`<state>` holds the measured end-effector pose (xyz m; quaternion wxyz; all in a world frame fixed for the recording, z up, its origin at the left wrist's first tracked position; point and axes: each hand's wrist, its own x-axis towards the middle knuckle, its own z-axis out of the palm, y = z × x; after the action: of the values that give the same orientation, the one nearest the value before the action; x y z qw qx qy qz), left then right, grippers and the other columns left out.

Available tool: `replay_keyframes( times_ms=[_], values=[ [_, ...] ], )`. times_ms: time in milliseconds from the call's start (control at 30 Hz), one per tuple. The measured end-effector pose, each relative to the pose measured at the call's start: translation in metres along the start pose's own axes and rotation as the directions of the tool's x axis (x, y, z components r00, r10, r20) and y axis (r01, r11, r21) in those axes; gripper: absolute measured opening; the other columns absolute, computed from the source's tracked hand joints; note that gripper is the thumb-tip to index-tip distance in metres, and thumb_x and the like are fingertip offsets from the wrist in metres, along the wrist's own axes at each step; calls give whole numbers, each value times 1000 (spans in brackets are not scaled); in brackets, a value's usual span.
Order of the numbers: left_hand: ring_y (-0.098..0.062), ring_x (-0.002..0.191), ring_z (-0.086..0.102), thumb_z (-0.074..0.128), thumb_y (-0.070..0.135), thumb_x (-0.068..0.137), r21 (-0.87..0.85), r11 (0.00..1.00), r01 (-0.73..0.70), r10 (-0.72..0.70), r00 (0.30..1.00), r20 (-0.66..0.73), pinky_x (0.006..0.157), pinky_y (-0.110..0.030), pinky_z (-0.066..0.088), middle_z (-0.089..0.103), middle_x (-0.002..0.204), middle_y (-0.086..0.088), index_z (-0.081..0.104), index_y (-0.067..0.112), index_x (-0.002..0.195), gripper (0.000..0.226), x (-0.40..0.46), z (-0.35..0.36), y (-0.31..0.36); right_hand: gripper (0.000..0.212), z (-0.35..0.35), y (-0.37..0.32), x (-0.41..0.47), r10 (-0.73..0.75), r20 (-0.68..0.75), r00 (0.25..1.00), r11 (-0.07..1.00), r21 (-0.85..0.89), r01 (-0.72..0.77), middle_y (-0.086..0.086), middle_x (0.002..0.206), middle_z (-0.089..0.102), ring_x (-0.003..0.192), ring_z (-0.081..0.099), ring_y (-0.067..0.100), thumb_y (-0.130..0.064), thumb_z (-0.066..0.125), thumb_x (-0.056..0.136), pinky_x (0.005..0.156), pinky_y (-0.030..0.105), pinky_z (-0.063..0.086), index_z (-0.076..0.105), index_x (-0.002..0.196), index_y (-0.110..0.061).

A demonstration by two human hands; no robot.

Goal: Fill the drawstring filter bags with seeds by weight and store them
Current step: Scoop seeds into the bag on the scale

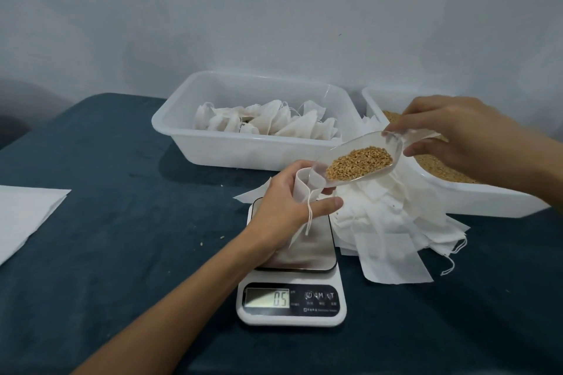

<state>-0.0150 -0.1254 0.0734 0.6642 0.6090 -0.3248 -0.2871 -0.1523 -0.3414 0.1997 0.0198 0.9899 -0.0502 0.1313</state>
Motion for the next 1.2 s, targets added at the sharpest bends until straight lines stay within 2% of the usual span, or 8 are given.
replay_keyframes(
  times_ms=[133,367,433,500,567,700,1000,1200],
  values=[
    [-21,112,72,84,1,83,-6,1000,8,-8,1000,-8,104,-46,55,75,119,-8,64,11,126,49,0,0,0,38,0,0,2,-15,-16,1000,999,-34,14,-7,106,66,92,55,18,-10,78,84,76,34,37,74,120,-23],
    [-21,108,74,84,-2,82,-11,1000,7,-7,1000,-9,100,-36,57,75,116,-13,64,11,125,49,-1,1,0,41,-1,-3,2,-36,-49,998,996,-81,32,-3,107,68,95,61,30,-9,78,84,76,37,38,73,122,-23],
    [-22,107,74,84,-2,81,-10,1000,5,-5,1000,-14,99,-34,57,76,113,-12,64,13,122,48,-1,1,1,41,-2,-4,3,-38,-52,998,995,-92,34,-3,108,68,96,60,31,-9,78,84,80,43,43,73,122,-23],
    [-19,102,74,85,-1,81,3,1000,-1,1,1000,-19,98,-35,57,76,112,-11,65,14,122,47,-1,1,1,41,-3,-5,3,-37,-42,998,994,-105,33,-3,108,68,97,59,31,-11,77,85,85,54,46,73,123,-24],
    [-20,100,74,85,1,81,12,1000,-3,3,1000,-21,101,-39,56,75,113,-11,65,13,123,48,-1,2,1,41,-4,-6,3,-46,-37,998,993,-114,42,-2,108,67,98,59,31,-11,77,85,87,57,44,72,124,-24],
    [-21,103,74,85,2,81,6,1000,-7,7,1000,-22,105,-47,54,77,113,-8,64,13,125,50,-1,2,1,41,-4,-7,4,-62,-34,998,991,-121,57,-2,109,66,98,59,30,-11,76,87,91,54,42,71,125,-24],
    [-10,96,74,85,4,82,-4,1000,-5,5,1000,-6,94,-33,58,76,111,-3,64,15,126,50,0,0,0,41,-5,-10,6,-76,-39,996,986,-149,69,0,108,68,99,60,32,-11,77,85,89,56,42,72,124,-22],
    [-15,97,74,86,6,82,8,1000,-10,10,1000,-8,99,-41,57,77,109,-4,66,17,125,49,1,0,-2,41,-4,-9,6,-94,-47,994,985,-147,86,1,105,68,95,60,33,-9,79,84,88,55,43,73,123,-21]
  ],
)
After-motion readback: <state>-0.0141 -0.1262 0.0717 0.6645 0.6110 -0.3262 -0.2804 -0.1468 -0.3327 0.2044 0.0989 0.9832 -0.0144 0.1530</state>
